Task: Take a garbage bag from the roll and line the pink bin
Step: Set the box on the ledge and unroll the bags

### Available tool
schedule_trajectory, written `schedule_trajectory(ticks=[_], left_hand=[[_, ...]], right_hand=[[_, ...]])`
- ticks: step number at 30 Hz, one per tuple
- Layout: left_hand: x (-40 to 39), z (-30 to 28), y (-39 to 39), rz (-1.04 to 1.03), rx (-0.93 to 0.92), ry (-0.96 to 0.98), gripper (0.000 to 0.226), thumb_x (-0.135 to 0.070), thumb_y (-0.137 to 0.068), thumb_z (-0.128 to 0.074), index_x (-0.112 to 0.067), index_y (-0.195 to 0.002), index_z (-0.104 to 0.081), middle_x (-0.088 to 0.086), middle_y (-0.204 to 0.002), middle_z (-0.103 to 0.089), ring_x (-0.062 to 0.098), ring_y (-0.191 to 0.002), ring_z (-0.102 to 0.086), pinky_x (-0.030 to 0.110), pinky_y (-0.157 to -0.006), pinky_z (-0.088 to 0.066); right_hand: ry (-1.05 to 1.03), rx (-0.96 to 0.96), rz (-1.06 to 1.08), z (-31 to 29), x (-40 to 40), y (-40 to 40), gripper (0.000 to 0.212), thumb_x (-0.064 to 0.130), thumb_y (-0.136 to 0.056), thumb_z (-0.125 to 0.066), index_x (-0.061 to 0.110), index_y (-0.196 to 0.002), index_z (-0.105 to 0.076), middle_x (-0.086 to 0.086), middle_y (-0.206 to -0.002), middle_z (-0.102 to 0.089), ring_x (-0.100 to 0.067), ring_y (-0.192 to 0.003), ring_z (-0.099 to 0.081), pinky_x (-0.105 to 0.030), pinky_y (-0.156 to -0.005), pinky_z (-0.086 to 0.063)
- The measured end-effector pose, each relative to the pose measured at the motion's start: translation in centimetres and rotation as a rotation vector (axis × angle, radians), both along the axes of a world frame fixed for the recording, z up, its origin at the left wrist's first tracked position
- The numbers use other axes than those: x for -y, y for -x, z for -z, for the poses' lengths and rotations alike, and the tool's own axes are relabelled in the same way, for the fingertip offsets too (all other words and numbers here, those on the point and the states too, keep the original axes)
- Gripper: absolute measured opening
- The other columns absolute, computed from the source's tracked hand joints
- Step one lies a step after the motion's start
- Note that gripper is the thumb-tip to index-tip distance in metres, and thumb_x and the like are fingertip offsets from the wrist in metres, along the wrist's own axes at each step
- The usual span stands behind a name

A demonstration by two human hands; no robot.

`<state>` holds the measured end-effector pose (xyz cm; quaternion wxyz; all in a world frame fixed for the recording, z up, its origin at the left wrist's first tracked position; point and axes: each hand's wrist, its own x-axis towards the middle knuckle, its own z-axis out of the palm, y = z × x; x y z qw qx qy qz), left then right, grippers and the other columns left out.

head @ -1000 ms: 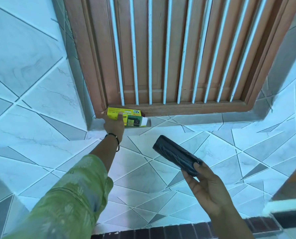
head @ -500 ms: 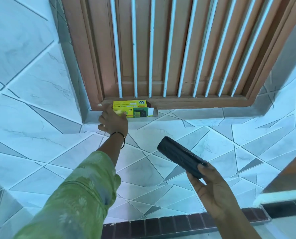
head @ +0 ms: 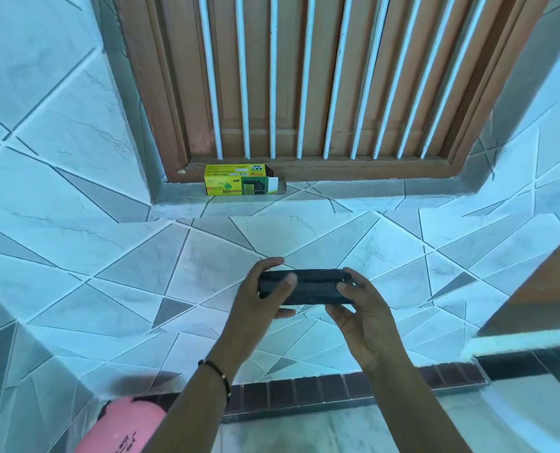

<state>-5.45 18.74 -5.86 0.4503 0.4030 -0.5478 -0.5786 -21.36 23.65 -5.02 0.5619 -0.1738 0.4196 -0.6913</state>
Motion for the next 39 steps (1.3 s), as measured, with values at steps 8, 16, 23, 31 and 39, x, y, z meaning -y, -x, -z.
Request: schedule_trajectory(ticks=[8, 16, 23, 31, 39], left_hand=[[-4.7, 0.1, -0.7, -0.284, 0.110, 0.093, 0.028, -0.031, -0.068, -0.079, -0.024, -0.091, -0.064, -0.003, -0.088, -0.070, 0.017, -0.086, -0.068, 0.033, -0.076, -0.058], [-6.8, -0.4, -1.9, -0.505, 0.371, 0.249, 0.020, -0.033, -0.088, -0.059, -0.019, -0.074, -0.059, -0.007, -0.068, -0.061, 0.009, -0.062, -0.055, 0.007, -0.049, -0.037], [-6.7, -0.9, -2.5, -0.500, 0.378, 0.224, 0.021, -0.030, -0.089, -0.056, -0.014, -0.079, -0.065, -0.004, -0.068, -0.063, 0.015, -0.064, -0.057, 0.021, -0.057, -0.040], [-6.1, -1.4, -3.2, -0.262, 0.443, 0.048, 0.025, -0.036, -0.080, -0.069, -0.015, -0.093, -0.067, -0.003, -0.079, -0.065, 0.016, -0.078, -0.064, 0.024, -0.065, -0.049], [-4.7, -2.2, -5.5, -0.336, 0.353, -0.007, 0.018, -0.022, -0.086, -0.063, -0.011, -0.072, -0.066, 0.000, -0.066, -0.061, 0.015, -0.062, -0.054, 0.021, -0.056, -0.040]], right_hand=[[0.058, 0.057, -0.095, 0.5, -1.6, -2.8, 0.029, -0.002, -0.084, -0.060, -0.004, -0.113, -0.059, -0.017, -0.104, -0.064, -0.027, -0.097, -0.062, -0.029, -0.085, -0.054], [-0.024, 0.090, -0.103, 0.3, -3.2, -5.7, 0.020, -0.002, -0.080, -0.065, 0.000, -0.099, -0.066, -0.013, -0.093, -0.070, -0.025, -0.084, -0.066, -0.028, -0.073, -0.058], [-0.174, 0.372, -0.179, 0.7, -4.2, -6.6, 0.037, 0.010, -0.086, -0.061, -0.001, -0.120, -0.056, -0.021, -0.121, -0.062, -0.035, -0.109, -0.058, -0.041, -0.085, -0.051], [-0.262, 0.117, -0.281, 0.1, -4.5, -6.4, 0.025, 0.011, -0.081, -0.067, 0.001, -0.103, -0.060, -0.020, -0.107, -0.062, -0.037, -0.100, -0.059, -0.041, -0.072, -0.052], [-0.261, 0.194, -0.366, 0.0, -4.7, -4.8, 0.018, 0.017, -0.085, -0.060, 0.005, -0.098, -0.060, -0.015, -0.091, -0.063, -0.032, -0.079, -0.060, -0.036, -0.055, -0.058]])
